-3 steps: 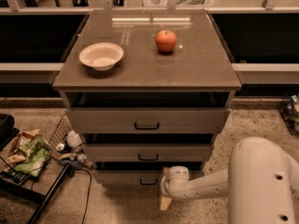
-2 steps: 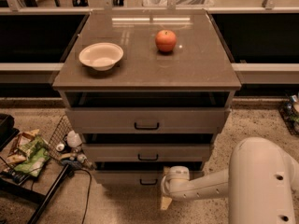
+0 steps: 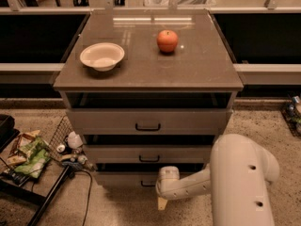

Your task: Open bottom drawer

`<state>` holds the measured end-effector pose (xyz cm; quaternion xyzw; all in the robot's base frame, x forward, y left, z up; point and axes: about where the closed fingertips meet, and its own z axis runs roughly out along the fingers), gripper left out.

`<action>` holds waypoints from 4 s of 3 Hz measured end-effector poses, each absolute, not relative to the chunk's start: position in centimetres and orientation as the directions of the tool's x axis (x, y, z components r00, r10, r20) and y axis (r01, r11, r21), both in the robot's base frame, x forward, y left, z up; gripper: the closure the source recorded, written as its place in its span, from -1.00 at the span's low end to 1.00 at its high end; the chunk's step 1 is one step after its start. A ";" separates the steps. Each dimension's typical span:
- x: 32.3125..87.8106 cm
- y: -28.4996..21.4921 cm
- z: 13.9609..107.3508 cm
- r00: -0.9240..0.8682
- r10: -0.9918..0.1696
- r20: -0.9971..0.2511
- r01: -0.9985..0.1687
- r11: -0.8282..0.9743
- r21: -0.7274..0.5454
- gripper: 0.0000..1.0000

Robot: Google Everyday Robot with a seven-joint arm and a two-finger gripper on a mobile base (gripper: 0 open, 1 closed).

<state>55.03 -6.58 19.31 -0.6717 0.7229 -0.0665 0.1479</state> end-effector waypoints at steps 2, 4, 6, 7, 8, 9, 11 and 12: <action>57.0 -6.1 17.0 -0.029 -0.999 -0.030 -0.956 0.036 -0.291 -0.63; 55.9 -7.9 16.3 -0.023 -0.999 0.048 -0.975 0.012 -0.220 0.29; 55.9 -7.9 16.8 -0.023 -0.999 0.048 -0.975 0.012 -0.220 1.00; 55.9 -7.9 16.9 -0.023 -0.999 0.048 -0.975 0.012 -0.220 1.00; 55.9 -7.9 17.0 -0.023 -0.999 0.048 -0.975 0.012 -0.220 1.00; 55.9 -7.9 17.0 -0.023 -0.999 0.048 -0.975 0.012 -0.220 0.50; 55.9 -7.9 17.0 -0.023 -0.999 0.048 -0.975 0.012 -0.220 -0.59; 55.9 -7.9 17.0 -0.023 -0.999 0.048 -0.976 0.012 -0.220 -1.00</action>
Offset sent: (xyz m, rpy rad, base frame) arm 0.0295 0.0058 -0.0298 -0.1405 0.0159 0.0439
